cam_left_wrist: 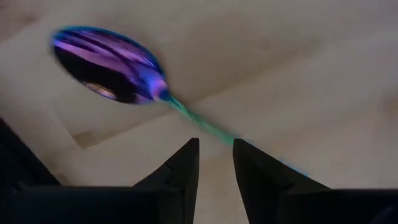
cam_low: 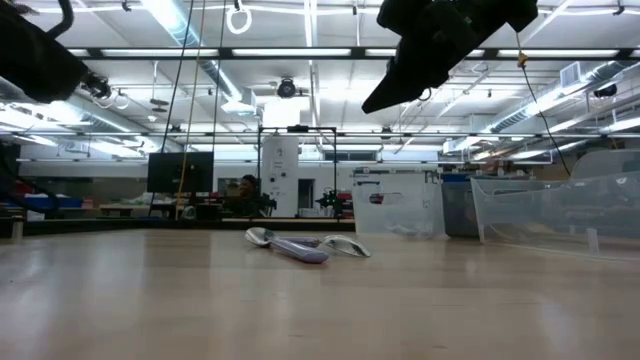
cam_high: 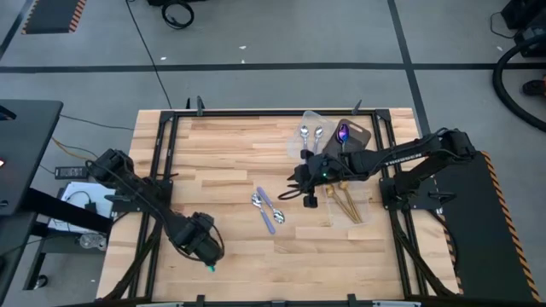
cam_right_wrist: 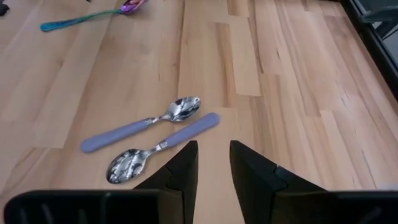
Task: Sort silverware by color (type)
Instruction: Put the blue spoon into the black bin
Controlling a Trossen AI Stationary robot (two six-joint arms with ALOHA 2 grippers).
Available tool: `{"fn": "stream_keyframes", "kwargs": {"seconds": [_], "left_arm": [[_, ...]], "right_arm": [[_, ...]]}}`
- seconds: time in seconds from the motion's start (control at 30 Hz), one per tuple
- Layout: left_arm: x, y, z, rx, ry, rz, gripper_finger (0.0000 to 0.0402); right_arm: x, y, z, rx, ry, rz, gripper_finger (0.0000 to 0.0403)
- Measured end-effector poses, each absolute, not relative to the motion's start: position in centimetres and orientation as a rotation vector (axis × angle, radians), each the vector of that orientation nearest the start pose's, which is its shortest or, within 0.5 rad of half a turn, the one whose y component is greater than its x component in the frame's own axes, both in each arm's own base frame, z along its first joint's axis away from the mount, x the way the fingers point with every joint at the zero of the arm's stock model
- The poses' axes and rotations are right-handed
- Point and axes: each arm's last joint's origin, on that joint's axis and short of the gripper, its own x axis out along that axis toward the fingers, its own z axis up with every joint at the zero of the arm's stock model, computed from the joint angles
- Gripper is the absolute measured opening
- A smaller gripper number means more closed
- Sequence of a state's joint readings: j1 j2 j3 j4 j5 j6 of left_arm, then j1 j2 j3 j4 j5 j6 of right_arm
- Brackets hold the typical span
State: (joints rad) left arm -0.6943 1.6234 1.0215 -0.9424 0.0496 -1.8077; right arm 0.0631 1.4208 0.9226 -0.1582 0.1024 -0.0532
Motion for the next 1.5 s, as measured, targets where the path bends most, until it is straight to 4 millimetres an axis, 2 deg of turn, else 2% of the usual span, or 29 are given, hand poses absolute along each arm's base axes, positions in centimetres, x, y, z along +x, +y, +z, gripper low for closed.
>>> {"fn": "stream_keyframes", "kwargs": {"seconds": [0.2,0.37,0.5,0.7,1.0,1.17,1.5], "left_arm": [[21.2,-17.7,17.7,-1.031,1.331,0.965,0.0143],[21.5,-17.9,16.7,-1.029,1.345,1.011,0.0180],[21.5,-17.9,16.7,-1.058,1.350,1.030,0.0199],[20.8,-18.7,16.1,-1.046,1.331,1.046,0.0203],[19.7,-18.8,13.9,-1.103,1.299,1.002,0.0203],[19.6,-18.7,13.7,-1.105,1.290,1.003,0.0186],[20.2,-18.2,13.7,-1.029,1.301,0.922,0.0097]], "right_arm": [[30.1,2.0,24.3,-0.109,0.638,-0.009,0.0103],[30.2,2.5,24.4,-0.122,0.617,0.009,0.0103],[30.2,2.9,24.4,-0.137,0.613,0.026,0.0103],[30.1,3.4,24.4,-0.147,0.621,0.045,0.0103],[30.0,4.1,24.4,-0.149,0.618,0.064,0.0103],[30.0,4.2,24.4,-0.150,0.617,0.068,0.0103],[30.0,4.2,24.4,-0.151,0.617,0.059,0.0103]]}}
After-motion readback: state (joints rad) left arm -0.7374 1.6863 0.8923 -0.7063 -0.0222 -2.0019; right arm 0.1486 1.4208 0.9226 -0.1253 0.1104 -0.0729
